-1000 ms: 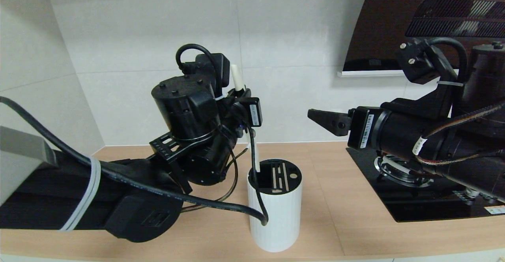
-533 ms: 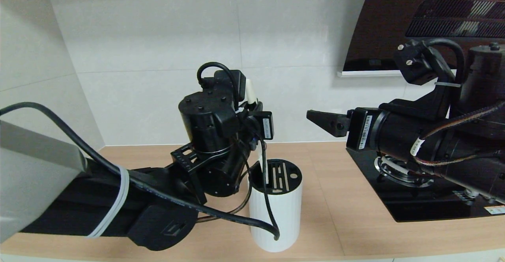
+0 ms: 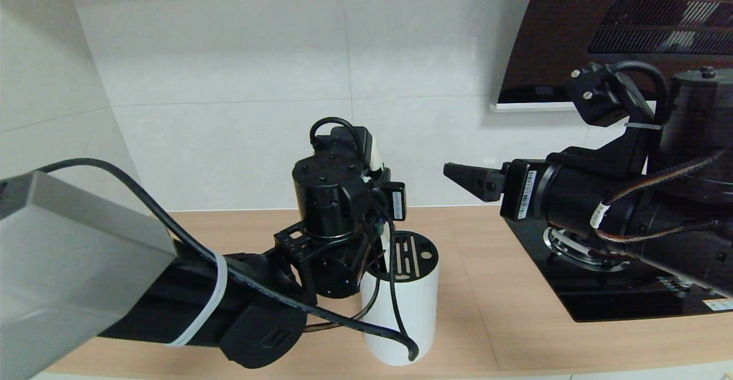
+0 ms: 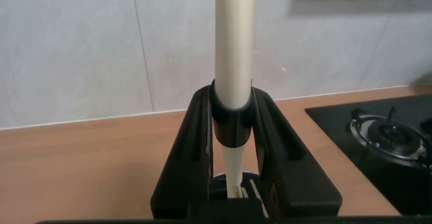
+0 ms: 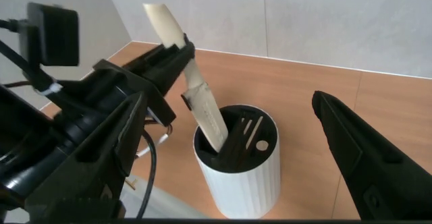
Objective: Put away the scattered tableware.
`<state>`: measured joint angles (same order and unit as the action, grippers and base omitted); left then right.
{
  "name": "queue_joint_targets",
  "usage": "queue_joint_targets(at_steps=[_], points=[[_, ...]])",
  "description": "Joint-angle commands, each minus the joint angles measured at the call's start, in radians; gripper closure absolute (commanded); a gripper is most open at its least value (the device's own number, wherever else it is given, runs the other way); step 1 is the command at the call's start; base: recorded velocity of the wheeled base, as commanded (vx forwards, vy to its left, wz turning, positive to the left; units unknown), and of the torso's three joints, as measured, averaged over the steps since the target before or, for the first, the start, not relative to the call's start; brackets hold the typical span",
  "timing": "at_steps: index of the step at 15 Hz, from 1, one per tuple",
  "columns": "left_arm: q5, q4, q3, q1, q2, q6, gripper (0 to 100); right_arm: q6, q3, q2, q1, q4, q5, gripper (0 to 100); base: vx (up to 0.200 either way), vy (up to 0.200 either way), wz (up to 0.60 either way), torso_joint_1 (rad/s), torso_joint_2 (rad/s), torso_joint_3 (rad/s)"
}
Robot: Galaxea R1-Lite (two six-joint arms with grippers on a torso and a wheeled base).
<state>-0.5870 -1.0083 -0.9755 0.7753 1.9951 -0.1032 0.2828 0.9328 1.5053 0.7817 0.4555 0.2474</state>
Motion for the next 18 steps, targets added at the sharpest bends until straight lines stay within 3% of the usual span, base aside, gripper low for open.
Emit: queue_joint_targets(at_steps=[1,7,18], points=[[0.000,0.000,0.009,0.002,0.031,-0.007,100,-0.008,-0.005,0.010,0.001,0.000,0.003,0,0.000,0.000,0.00,0.000,0.00,0.000],[0.000,0.000,0.034,0.004,0.102,-0.038,100,-0.011,-0.008,0.007,0.001,0.002,0.004,0,0.000,0.000,0.00,0.000,0.00,0.000],[0.000,0.020,0.052,0.019,0.151,-0.041,100,-0.011,-0.008,0.007,0.001,0.002,0.006,0,0.000,0.000,0.00,0.000,0.00,0.000]])
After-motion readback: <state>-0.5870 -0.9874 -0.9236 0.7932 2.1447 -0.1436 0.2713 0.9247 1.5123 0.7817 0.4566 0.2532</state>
